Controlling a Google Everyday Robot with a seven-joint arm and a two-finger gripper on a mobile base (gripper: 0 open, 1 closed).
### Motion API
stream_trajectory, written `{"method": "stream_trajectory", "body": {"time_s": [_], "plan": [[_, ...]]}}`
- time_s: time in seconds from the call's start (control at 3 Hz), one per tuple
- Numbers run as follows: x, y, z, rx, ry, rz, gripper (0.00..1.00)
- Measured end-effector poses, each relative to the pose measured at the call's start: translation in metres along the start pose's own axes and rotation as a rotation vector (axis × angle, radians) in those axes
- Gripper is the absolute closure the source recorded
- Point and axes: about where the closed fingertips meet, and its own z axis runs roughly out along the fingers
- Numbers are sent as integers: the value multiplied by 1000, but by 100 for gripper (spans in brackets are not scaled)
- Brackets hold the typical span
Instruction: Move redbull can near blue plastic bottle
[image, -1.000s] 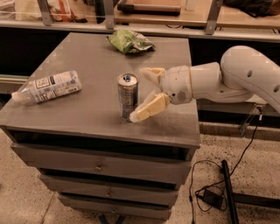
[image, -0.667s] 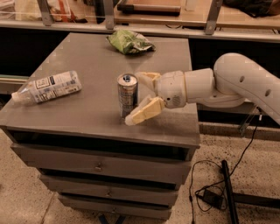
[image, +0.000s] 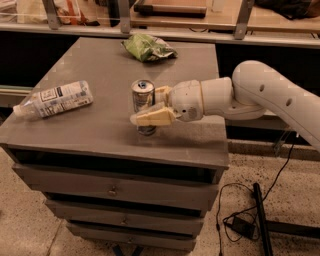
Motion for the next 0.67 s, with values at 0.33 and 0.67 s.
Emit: {"method": "stream_trajectory", "body": {"time_s": [0.33, 0.67], "plan": [[-10, -13, 5, -7, 7, -31, 72], [-32, -47, 15, 56, 31, -75, 100]]}}
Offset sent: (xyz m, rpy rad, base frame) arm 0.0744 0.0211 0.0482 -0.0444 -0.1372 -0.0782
